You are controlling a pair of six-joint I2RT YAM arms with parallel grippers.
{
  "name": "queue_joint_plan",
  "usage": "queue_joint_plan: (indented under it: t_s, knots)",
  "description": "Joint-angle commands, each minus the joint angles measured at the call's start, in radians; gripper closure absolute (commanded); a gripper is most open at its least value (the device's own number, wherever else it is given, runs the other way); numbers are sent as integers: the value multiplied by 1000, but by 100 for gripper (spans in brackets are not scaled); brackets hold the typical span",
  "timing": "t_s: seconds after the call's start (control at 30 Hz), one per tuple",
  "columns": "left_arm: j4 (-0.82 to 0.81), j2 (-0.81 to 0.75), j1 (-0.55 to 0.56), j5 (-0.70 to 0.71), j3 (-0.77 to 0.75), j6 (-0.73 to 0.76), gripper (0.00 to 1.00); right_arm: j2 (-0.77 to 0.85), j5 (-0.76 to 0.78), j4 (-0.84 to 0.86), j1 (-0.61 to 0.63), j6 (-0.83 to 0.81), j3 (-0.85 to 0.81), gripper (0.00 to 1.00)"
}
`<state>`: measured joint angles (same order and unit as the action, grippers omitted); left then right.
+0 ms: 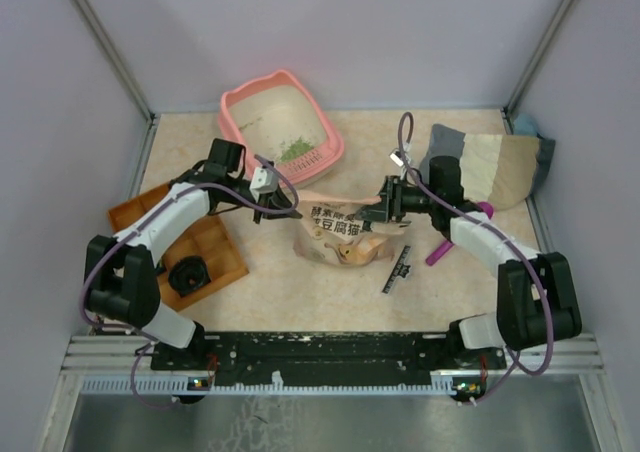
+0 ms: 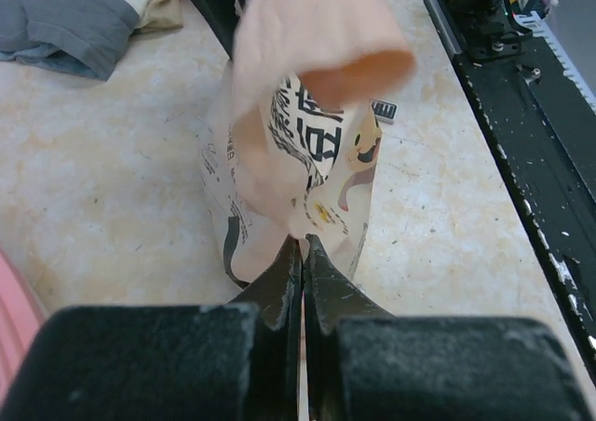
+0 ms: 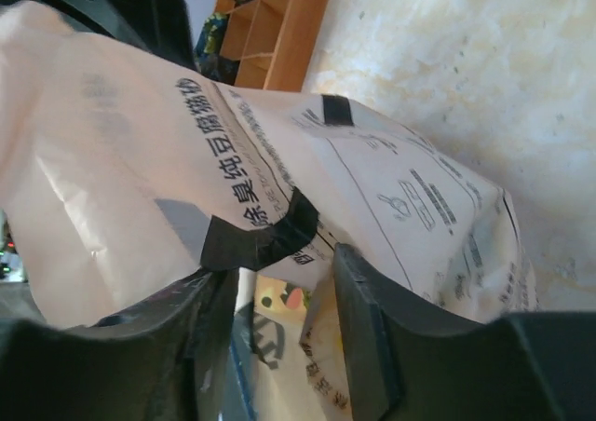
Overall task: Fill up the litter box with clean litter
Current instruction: Close the cat litter bag at the center of the board.
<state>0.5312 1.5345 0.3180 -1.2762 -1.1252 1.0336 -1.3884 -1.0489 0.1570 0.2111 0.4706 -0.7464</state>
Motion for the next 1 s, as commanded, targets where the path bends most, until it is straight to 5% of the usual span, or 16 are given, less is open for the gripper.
queue_joint_plan:
  t_s: [0.0,0.13,0.5,0.8,0.9,0.97]
  knots:
    - [-104,-54,-8,-35,48,-99,100,65,59,-50,49,-124,-93,51]
    - [-196,-82,-8,-19,98,-171,100,29,37,101,63,-35,-76,49]
    - [-131,-67,-8,1,72,-156,100,-41,-112,307,99,105,-110,49]
    - [-136,-65,-10,28,67,-179,100,18,-21,428,114,199,-72,45]
    - [-144,-76,-11,22,77,-177,100,10,30,370,114,182,-78,62]
    - [-122,-89,-18,6,85,-138,100,-14,60,292,106,157,-87,91]
